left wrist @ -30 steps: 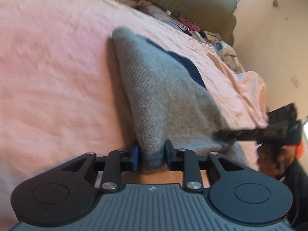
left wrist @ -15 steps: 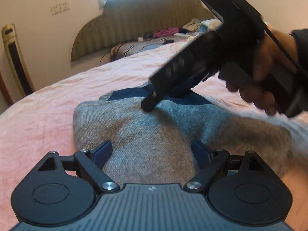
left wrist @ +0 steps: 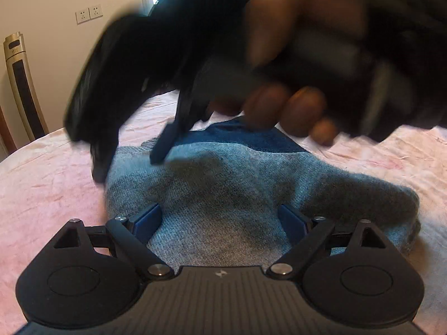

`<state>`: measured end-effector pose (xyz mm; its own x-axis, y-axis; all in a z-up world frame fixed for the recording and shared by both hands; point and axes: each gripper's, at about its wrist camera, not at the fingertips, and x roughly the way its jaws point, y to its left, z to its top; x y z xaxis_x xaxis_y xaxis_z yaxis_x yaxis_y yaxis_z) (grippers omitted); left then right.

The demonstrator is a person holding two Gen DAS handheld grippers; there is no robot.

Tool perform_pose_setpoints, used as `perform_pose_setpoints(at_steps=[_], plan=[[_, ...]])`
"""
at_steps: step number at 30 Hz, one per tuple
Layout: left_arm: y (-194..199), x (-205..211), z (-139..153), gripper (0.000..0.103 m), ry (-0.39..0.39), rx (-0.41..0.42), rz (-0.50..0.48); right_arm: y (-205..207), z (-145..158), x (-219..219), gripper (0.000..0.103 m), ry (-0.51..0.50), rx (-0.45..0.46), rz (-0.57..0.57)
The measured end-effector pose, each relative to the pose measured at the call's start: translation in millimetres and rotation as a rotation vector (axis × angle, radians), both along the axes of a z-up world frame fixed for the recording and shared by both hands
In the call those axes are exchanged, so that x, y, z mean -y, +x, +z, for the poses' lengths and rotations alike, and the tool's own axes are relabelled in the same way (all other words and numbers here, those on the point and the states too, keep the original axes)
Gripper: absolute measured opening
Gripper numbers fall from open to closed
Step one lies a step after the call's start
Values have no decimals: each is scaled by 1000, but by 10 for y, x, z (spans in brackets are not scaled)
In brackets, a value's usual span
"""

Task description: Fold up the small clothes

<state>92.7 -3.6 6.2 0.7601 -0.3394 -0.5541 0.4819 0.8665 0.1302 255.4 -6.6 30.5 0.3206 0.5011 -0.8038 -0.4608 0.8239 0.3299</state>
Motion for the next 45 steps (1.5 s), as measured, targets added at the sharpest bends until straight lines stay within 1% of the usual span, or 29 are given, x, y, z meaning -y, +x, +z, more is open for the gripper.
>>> perform_pose_setpoints(at_steps=[1, 2, 5, 9, 12, 13, 15, 17, 18, 21, 22, 24, 25, 26, 27, 29, 31, 33, 34, 36, 37, 38, 39, 40, 41, 42, 43, 44, 45], plan=[[-1, -5, 1, 91, -2, 0, 2, 55, -101, -45, 67, -13, 8, 12], [-2, -13, 2, 91, -6, -2, 4, 89, -148, -60, 69, 3, 27, 25], [-4, -22, 6, 91, -13, -3, 6, 171, -189, -41, 69, 62, 16, -23], [-28, -19, 9, 91, -11, -2, 5, 1, -173, -72, 69, 20, 108, -9], [-30, -23, 14, 91, -9, 0, 6, -208, -6, 191, 72, 113, 122, -101], [-33, -27, 15, 91, -10, 0, 5, -299, 58, 314, 74, 155, 129, -117], [-37, -30, 19, 92, -12, -1, 3, -457, 133, 528, 76, 199, 136, -141], [-42, -30, 21, 92, -11, -1, 2, -547, 88, 706, 82, 194, 116, -173], [-37, -33, 26, 92, -10, -1, 0, -559, -10, 774, 81, 178, 91, -188], [-49, -25, 21, 92, 2, 3, 2, -584, -210, 906, 79, 241, 133, -171], [-54, -22, 22, 92, 6, 4, 2, -552, -216, 922, 79, 262, 115, -194], [-107, -16, 47, 92, 5, 19, 9, -531, -154, 894, 79, 245, 98, -203], [-177, -46, 91, 92, -9, 27, 25, -569, -86, 893, 77, 233, 91, -219], [-257, -101, 143, 92, -40, 25, 49, -637, 1, 954, 77, 242, 77, -259], [-362, -196, 210, 93, -93, 11, 81, -743, 85, 1075, 80, 279, 70, -287], [-522, -530, 307, 93, -237, -55, 127, -1016, 208, 1412, 89, 394, 82, -298], [-599, -922, 282, 93, -425, -185, 206, -1294, 186, 1749, 92, 452, 59, -332], [-575, -1206, 153, 92, -587, -357, 285, -1527, 65, 2000, 91, 470, 15, -381], [-559, -1291, 85, 92, -657, -425, 303, -1632, -29, 2098, 89, 477, -16, -405], [-531, -1366, -18, 92, -784, -496, 300, -1749, -219, 2170, 83, 493, -91, -423], [-489, -1354, -45, 92, -826, -538, 282, -1775, -300, 2161, 73, 490, -126, -422], [-428, -1317, -79, 92, -856, -592, 258, -1796, -371, 2125, 57, 477, -149, -417], [-375, -1260, -100, 92, -861, -622, 233, -1801, -399, 2081, 50, 480, -159, -408], [-325, -1210, -100, 91, -843, -632, 211, -1795, -425, 2038, 46, 486, -178, -397], [-287, -1152, -85, 87, -825, -644, 194, -1797, -433, 2001, 39, 480, -180, -389], [-258, -1101, -97, 56, -804, -676, 184, -1796, -441, 1967, 31, 455, -181, -380], [-235, -1062, -117, 14, -767, -708, 188, -1802, -432, 1931, 22, 426, -174, -368], [-198, -1039, -144, 15, -715, -725, 202, -1836, -384, 1904, 22, 400, -148, -346], [-240, -1051, -118, 15, -691, -712, 197, -1877, -320, 1885, 21, 377, -123, -325]])
